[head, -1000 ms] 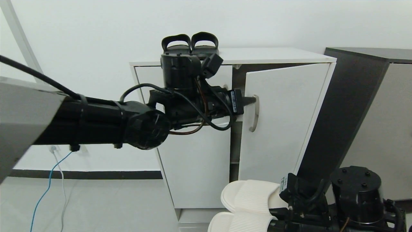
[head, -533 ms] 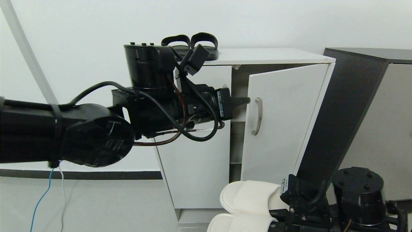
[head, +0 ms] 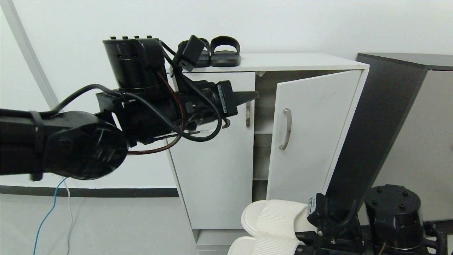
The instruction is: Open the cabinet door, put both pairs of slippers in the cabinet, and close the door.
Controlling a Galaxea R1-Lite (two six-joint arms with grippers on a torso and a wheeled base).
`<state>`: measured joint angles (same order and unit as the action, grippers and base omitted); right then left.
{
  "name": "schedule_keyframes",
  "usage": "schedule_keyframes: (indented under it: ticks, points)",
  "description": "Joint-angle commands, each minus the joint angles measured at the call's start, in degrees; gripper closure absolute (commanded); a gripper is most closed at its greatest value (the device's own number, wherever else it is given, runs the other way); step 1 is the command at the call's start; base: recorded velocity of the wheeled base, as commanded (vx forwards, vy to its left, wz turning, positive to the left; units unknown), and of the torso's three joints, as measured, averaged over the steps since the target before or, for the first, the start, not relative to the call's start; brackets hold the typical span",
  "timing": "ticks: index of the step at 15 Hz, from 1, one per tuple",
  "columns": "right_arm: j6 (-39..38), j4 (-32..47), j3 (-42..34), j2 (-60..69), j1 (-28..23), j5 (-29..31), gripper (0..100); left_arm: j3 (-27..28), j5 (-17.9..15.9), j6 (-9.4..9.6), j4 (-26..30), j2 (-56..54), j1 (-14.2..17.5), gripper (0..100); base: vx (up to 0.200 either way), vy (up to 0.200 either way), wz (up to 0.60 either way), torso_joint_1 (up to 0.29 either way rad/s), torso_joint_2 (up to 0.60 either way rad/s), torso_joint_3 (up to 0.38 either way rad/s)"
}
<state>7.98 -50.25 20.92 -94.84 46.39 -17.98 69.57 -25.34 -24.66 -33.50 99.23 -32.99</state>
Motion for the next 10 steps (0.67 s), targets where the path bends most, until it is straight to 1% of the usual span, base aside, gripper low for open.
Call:
schedule_keyframes:
  ticks: [1,4,5,8,10]
  points:
    - [0.01,-0.02,-0.09,0.01,0.37,-0.04,100,5.66,0.03,-1.97,-1.22,6.76,0.29,100,0.0,0.0,0.0,0.0,0.0,0.0]
    - [0.01,-0.02,-0.35,-0.17,0.64,0.05,100,12.25,0.38,-1.97,-0.95,12.92,-0.41,100,0.0,0.0,0.0,0.0,0.0,0.0]
    - [0.01,-0.02,-0.35,-0.17,0.64,0.14,100,13.48,0.47,-1.97,-0.87,13.97,-0.76,100,0.0,0.0,0.0,0.0,0.0,0.0]
    - [0.1,-0.02,-0.35,-0.17,0.81,0.14,100,15.51,0.47,-1.97,-0.43,15.38,-0.76,100,0.0,0.0,0.0,0.0,0.0,0.0]
    - [0.1,-0.02,-0.35,-0.17,1.34,0.23,100,15.86,0.47,-1.97,-0.16,15.55,-0.85,100,0.0,0.0,0.0,0.0,0.0,0.0]
